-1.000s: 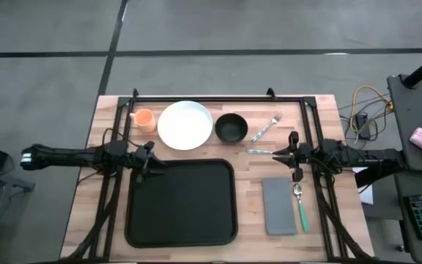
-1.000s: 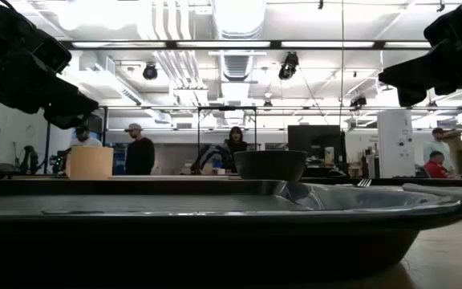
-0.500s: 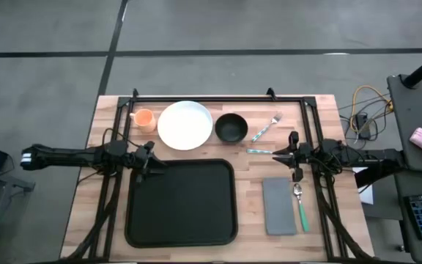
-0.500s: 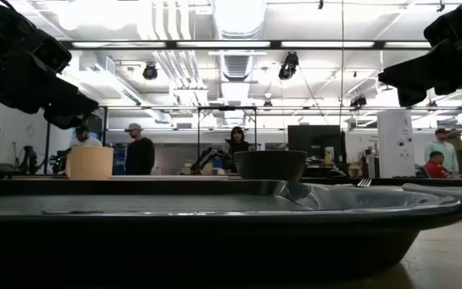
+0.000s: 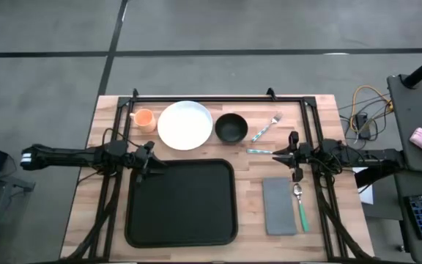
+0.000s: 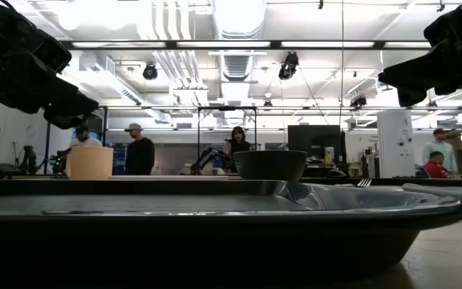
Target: Set up tray
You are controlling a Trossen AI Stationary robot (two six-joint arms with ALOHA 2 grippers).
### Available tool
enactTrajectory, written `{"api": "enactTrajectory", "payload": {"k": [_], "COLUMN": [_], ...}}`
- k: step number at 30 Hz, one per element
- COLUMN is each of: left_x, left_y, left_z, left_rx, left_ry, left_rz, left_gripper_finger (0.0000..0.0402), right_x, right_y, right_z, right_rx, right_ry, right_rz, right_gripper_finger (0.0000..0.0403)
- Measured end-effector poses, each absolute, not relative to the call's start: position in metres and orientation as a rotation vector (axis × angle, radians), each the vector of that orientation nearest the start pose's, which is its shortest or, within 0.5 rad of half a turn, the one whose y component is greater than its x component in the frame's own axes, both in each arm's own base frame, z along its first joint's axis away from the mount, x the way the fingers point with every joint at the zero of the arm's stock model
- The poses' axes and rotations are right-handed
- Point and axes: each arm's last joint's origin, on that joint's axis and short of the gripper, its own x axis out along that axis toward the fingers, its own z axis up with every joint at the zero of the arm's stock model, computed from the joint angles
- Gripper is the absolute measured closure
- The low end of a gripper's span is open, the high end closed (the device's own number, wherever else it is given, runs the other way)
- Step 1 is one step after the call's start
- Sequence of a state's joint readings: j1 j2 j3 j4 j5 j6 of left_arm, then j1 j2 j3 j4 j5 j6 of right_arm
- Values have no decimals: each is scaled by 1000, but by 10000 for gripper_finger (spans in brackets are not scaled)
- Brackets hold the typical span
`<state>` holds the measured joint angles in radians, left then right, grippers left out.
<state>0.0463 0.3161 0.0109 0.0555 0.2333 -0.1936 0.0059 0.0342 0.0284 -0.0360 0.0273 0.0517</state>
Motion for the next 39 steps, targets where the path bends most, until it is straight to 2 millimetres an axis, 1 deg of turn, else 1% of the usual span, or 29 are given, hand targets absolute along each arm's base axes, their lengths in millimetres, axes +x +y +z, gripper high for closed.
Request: {"api": "enactTrajectory", "payload": {"k": [12,17,21,23,28,30,35,39], "left_x": [114,114,114,114,114,114,114,114], "left_y": [-1,-1,-1,-1,-1,-1,-1,-1], "left_z": [145,146,145,145,145,146,146,146], "left_rx": [-226,-227,-227,-226,-227,-226,-225,-225], "left_ry": [265,265,265,265,265,263,255,254], "left_rz": [-161,-161,-161,-162,-161,-162,-163,-163], "left_gripper_finger": [251,251,251,251,251,251,251,251], "right_x": [98,98,98,98,98,98,98,98], "right_y": [0,0,0,0,0,0,0,-1], "right_z": [167,167,167,167,168,170,176,182], "right_rx": [51,46,-129,-186,-201,-160,144,249], "right_ry": [41,42,42,43,37,14,-57,-120], "right_rz": [-22,-22,-19,-18,-19,-21,-25,-35], "right_gripper_finger": [335,330,324,321,325,329,338,339]}}
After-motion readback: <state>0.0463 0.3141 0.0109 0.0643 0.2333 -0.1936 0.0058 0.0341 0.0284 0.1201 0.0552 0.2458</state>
